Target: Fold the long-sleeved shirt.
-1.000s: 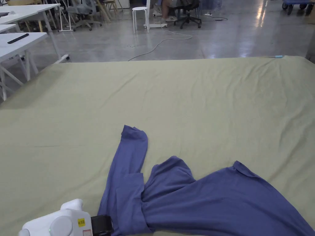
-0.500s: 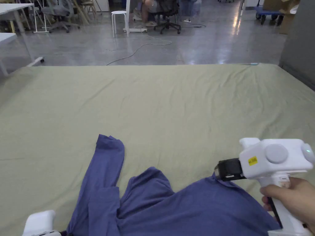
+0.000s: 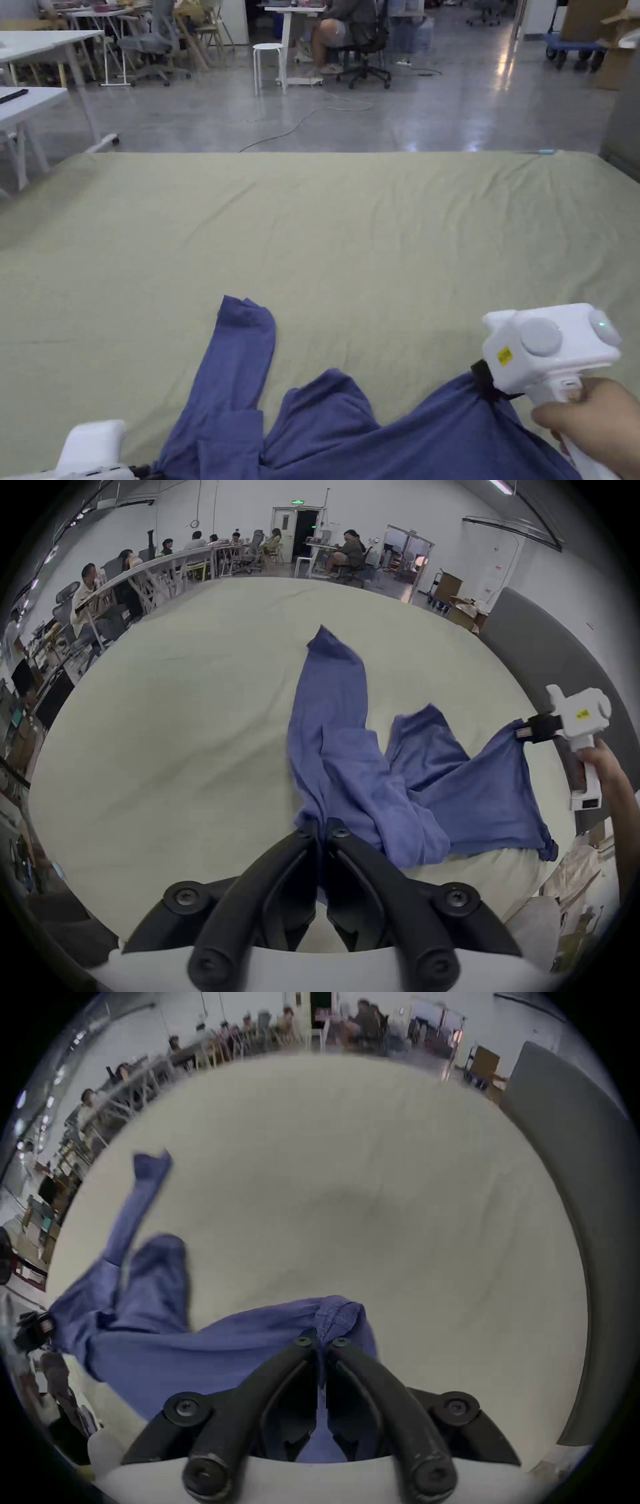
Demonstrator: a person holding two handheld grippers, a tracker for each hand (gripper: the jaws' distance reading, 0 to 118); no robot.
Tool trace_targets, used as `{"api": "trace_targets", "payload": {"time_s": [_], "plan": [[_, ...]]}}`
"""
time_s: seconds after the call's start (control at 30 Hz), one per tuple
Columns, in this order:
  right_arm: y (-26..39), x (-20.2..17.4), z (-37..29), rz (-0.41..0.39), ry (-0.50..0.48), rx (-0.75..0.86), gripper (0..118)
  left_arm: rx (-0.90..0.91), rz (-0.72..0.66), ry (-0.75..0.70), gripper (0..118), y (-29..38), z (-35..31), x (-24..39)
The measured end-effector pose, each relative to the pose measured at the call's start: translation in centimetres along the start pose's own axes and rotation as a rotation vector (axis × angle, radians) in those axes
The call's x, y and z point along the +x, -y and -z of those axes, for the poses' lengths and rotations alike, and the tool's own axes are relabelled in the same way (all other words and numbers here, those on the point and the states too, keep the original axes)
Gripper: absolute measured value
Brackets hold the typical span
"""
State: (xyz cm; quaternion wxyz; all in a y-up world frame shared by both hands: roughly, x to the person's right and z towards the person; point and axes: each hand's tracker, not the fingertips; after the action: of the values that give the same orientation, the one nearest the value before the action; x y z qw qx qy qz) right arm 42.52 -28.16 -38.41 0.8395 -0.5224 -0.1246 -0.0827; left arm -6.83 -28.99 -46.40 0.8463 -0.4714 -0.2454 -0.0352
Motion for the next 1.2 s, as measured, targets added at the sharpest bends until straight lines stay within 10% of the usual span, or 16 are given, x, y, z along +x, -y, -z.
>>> {"api": "trace_targets", "payload": {"time_s": [0.6, 0.73, 1.2], "plan": [[-12.0, 8.4, -36.2, 0.008, 0.213, 0.557, 0, 0.375, 0.277, 0.168, 0, -29.8, -13.2, 14.6], [-17.5, 9.6, -38.5, 0.046, 0.315, 0.615, 0, 0.418, 0.218, 0.182, 0, -36.5, -14.4, 15.3], [-25.7, 13.6, -31.8, 0.26, 0.186, 0.668, 0, 0.508, 0.12, 0.103, 0, -45.3, -10.7, 16.6]]}}
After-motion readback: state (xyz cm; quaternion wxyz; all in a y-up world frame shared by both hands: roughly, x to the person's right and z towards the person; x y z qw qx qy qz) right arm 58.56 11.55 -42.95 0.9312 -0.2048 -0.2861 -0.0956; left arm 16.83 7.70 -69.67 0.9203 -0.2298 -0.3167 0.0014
